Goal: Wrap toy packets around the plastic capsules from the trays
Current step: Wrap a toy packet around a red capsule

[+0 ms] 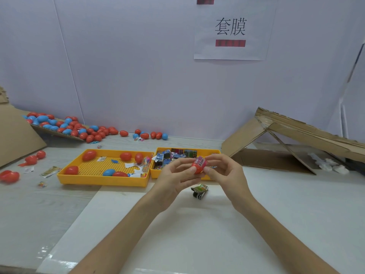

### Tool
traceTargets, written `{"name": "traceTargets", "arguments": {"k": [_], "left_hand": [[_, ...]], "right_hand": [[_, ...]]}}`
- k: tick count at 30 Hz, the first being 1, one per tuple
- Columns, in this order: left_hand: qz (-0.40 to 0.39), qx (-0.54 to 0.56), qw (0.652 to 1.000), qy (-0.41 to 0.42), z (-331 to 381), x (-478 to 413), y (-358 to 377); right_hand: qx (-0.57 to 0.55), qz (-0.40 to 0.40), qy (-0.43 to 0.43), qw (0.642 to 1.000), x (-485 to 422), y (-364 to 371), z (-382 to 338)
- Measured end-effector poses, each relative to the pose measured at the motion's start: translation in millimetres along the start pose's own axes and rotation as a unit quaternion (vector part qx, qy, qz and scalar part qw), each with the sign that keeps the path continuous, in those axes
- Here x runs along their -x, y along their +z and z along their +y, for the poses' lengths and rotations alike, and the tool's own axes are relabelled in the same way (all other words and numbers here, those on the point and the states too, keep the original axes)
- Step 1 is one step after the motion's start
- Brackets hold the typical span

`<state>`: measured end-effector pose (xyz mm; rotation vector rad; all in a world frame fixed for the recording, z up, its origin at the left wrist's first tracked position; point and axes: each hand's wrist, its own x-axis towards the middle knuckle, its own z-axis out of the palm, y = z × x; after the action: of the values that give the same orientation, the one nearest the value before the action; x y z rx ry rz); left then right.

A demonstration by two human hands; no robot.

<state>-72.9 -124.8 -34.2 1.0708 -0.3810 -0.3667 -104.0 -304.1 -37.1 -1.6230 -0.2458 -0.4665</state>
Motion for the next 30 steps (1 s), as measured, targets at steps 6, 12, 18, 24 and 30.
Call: {"name": "traceTargets", "arguments": {"k": [6, 12, 18, 24, 30], "left_hand": [[0.018, -0.03, 0.999, -0.011, -3.3, -0.8, 0.6], [-0.001, 0.019, 1.0, -0.024, -2.2, -0.9, -0.3], [0.005, 0.022, 0.999, -0.036, -1.9, -0.9, -1.2], [-0.003, 0.013, 0.999, -0.048, -0.6, -0.7, -1.5], [-0.006, 0.019, 0.998, -0.058, -1.6, 0.2, -1.7]], "right_hand": [[-0.002, 0.042, -0.032, 0.999, 0.6, 1.1, 0.2], [0.102, 0.02, -0.098, 0.99, 6.3, 3.9, 1.8], [0.166, 0.011, -0.143, 0.976, 7.0, 5.3, 3.3], [0.184, 0.021, -0.167, 0.968, 6.8, 5.6, 4.6], [0.186, 0.027, -0.192, 0.963, 5.8, 5.3, 5.6]]}}
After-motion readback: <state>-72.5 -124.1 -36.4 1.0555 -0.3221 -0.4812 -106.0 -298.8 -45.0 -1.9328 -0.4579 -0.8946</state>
